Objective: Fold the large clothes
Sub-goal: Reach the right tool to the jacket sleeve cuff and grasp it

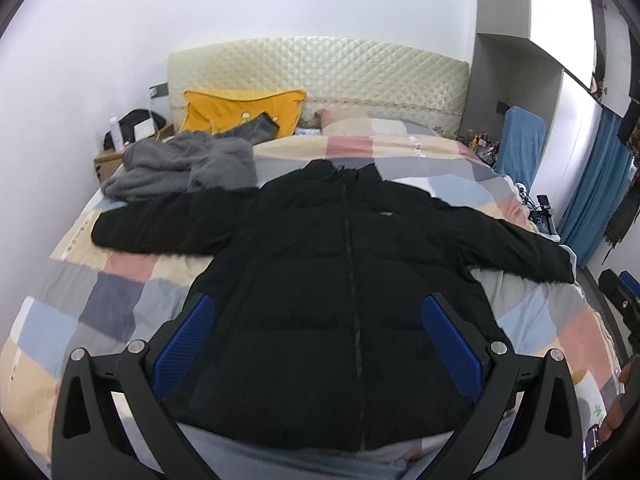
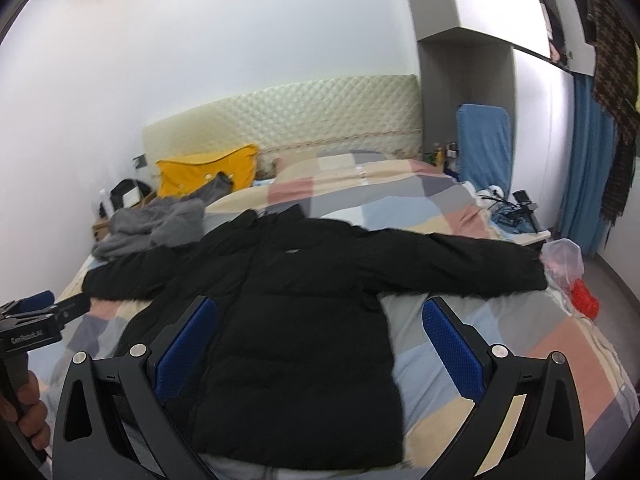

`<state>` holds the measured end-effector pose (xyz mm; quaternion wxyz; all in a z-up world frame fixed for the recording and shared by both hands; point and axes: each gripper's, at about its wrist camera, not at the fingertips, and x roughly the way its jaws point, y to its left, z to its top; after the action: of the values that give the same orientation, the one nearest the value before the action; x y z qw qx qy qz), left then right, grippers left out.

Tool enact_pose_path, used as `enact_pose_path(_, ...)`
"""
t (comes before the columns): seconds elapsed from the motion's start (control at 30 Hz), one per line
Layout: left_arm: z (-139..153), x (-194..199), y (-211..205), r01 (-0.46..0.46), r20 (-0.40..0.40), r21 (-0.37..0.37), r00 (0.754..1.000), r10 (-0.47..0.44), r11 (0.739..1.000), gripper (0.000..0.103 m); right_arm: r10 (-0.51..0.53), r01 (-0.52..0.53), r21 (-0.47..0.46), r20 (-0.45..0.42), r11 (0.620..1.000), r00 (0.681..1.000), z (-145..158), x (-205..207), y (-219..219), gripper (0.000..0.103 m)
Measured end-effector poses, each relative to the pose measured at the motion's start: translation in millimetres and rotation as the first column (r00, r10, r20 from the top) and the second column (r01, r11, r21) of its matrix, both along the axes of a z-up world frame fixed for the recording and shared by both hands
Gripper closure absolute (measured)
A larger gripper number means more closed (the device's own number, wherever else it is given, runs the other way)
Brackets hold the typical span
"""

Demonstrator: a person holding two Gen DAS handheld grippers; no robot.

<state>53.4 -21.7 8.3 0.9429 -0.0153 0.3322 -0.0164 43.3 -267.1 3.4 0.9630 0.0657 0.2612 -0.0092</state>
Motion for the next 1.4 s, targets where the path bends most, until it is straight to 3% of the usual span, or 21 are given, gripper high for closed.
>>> enact_pose_path(0.33, 9.7, 46.4, -27.3, 0.085, 0.060, 0.004, 0.995, -0.085, 0.996, 0.000, -0.120, 0.120, -0.015, 0.001, 0.993, 0.993, -1.7, 27.6, -66.5, 0.000)
enact_pose_path(0.63, -25.0, 92.6, -20.9, 0.076, 0.083, 0.040, 0.993, -0.079, 0.996, 0.000, -0.144, 0.143, 0.049, 0.025, 0.989, 0.989, -33.9, 47.9, -145.9, 0.000)
enact_pose_path(0.7, -35.8, 105.1, -20.6, 0.073, 0.069, 0.041, 0.995, -0.076, 0.996, 0.000, -0.165, 0.165, 0.041, -0.011, 0.985, 0.986, -45.0, 62.3, -168.6, 0.000)
enact_pose_path(0.83, -55.6, 121.4, -22.2, 0.087, 0.036, 0.015, 0.995, -0.088, 0.996, 0.000, -0.204, 0.197, -0.072, -0.119, 0.978, 0.972, -62.9, 95.6, -212.6, 0.000)
enact_pose_path(1.07, -93.0, 148.1, -25.1, 0.109, -0.049, 0.061, 0.993, -0.106, 0.992, 0.000, -0.239, 0.229, -0.076, -0.184, 0.970, 0.953, -97.8, 131.0, -283.6, 0.000)
enact_pose_path(1.13, -102.7, 154.7, -22.7, 0.109, -0.072, 0.043, 0.992, -0.105, 0.993, 0.000, -0.238, 0.230, -0.059, -0.216, 0.971, 0.947, -117.6, 142.4, -298.4, 0.001)
enact_pose_path(1.27, -121.9, 167.5, -18.5, 0.099, -0.108, 0.047, 0.990, -0.093, 0.994, 0.000, -0.260, 0.280, 0.037, -0.275, 0.959, 0.926, -160.9, 164.4, -332.9, 0.022)
enact_pose_path(1.4, -139.6, 177.1, -12.9, 0.079, -0.151, 0.042, 0.986, -0.072, 0.996, 0.000, -0.279, 0.354, 0.218, -0.311, 0.909, 0.908, -198.7, 177.9, -360.8, 0.026)
